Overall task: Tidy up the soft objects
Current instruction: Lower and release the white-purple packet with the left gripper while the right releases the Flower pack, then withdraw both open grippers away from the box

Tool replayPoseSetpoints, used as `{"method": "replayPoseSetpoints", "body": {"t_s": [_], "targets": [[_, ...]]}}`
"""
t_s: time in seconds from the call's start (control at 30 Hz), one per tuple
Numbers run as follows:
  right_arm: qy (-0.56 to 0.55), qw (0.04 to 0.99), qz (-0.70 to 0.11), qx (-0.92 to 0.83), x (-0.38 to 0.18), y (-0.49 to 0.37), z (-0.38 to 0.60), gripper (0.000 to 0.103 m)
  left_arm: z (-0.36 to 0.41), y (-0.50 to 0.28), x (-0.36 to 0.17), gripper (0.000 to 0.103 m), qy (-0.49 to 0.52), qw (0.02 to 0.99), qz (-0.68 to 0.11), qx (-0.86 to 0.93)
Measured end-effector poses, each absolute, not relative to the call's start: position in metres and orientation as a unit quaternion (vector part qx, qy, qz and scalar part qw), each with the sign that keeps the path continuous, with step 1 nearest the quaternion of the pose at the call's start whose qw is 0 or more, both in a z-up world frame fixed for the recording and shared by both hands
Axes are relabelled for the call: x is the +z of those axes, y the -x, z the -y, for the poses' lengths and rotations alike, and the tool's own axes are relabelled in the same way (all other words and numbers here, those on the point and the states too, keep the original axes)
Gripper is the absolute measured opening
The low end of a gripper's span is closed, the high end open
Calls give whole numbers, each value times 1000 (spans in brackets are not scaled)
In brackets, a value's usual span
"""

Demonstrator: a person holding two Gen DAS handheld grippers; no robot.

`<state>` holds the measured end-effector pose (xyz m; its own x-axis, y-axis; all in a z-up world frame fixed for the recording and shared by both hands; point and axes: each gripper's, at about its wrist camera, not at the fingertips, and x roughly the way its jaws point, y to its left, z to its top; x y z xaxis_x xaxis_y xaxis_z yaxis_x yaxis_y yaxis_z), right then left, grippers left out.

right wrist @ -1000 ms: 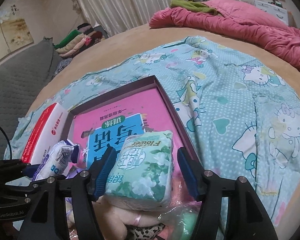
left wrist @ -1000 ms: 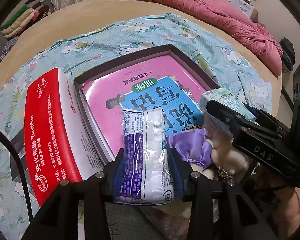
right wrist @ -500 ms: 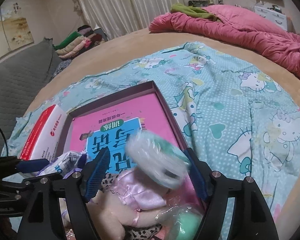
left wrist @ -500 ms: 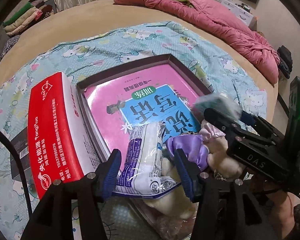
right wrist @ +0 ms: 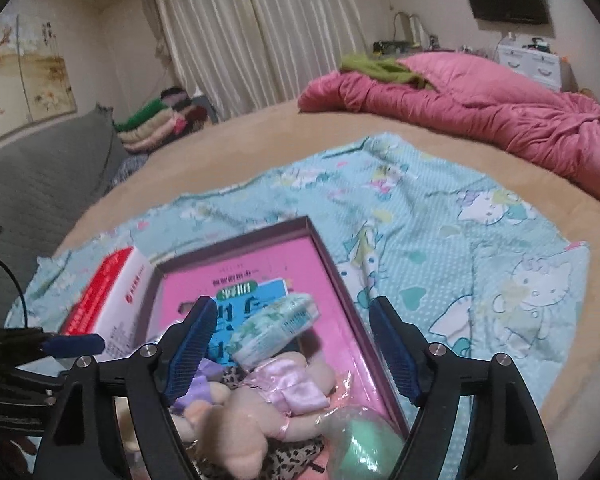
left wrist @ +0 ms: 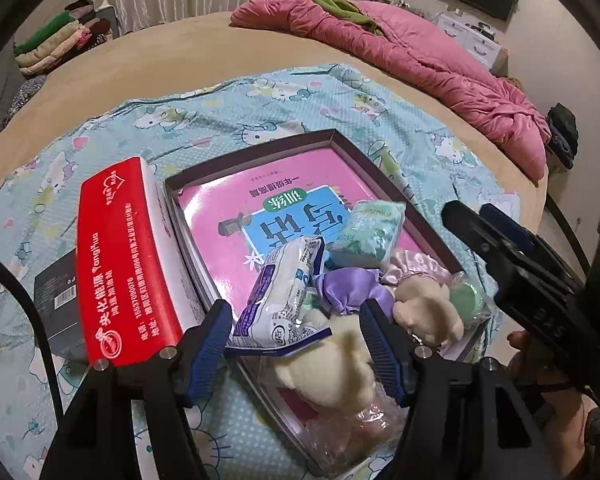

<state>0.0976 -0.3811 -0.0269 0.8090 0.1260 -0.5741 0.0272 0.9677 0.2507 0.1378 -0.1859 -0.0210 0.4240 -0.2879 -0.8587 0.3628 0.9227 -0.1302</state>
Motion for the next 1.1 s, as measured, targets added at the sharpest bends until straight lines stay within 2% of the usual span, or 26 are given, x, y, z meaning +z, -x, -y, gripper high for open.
{"method": "replayPoseSetpoints", "body": {"t_s": [0.6, 0.73, 1.1], "targets": [[-140, 941, -307, 20, 7, -63, 359, 82, 164, -103, 5, 75, -29, 864, -473, -169], [-155, 937, -313, 19, 18, -50, 354, 85, 155, -95, 11, 80, -25, 869, -467, -160], [-145, 933, -329, 8, 38, -13, 337, 92, 127, -67, 24, 82, -13, 878, -460, -136]]}}
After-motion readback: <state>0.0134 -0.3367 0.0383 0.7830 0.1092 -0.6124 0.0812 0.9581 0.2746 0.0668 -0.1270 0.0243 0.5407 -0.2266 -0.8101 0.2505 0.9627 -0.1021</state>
